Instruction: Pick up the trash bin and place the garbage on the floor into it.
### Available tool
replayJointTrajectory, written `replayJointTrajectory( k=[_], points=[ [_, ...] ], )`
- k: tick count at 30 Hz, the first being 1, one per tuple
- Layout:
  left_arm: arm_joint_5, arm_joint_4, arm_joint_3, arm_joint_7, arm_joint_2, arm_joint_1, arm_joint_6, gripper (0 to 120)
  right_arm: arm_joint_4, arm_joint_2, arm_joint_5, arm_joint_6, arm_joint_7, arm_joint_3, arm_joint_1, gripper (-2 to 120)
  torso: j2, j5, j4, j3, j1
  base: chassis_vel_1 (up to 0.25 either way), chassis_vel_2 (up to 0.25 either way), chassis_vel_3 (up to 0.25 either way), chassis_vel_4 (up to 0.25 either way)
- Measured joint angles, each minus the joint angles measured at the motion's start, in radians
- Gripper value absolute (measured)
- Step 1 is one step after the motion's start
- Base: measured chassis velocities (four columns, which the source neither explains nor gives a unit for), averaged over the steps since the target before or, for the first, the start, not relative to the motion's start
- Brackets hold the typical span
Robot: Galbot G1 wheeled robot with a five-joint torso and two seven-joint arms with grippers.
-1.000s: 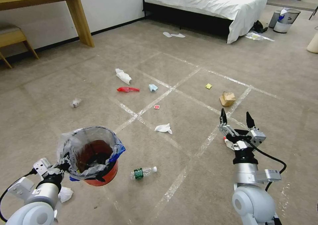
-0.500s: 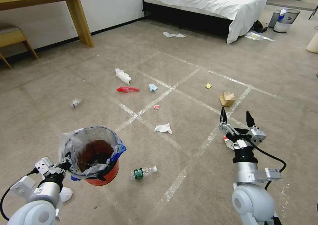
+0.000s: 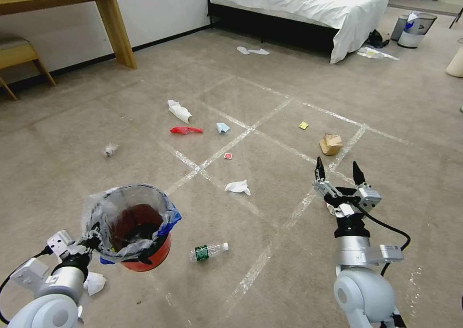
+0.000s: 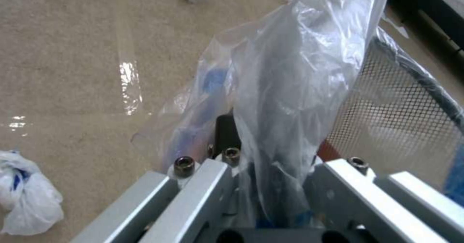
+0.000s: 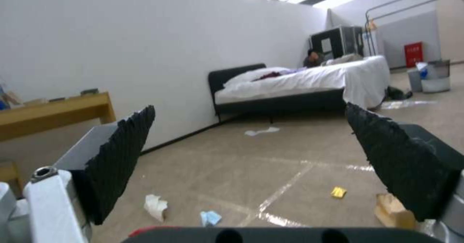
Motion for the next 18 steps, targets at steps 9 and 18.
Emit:
replayJointTrajectory(
  k=[9,18],
  points=[
    [-0.008,0.029,0.012,-0.012,0.013,-0.029,0.007,4,-0.122,-0.124,0.012,-0.137,0.089,-0.175,0.161,100,0.0,0.0,0.0001,0.0,0.0,0.0,0.0,0.0,0.0],
    [-0.003,0.036,-0.009,-0.013,-0.017,-0.024,0.007,4,-0.427,-0.31,0.005,-0.262,0.143,-0.695,0.58,100,0.0,-0.0004,-0.0002,0.0,0.0,0.0,0.0,0.0,0.0]
  ],
)
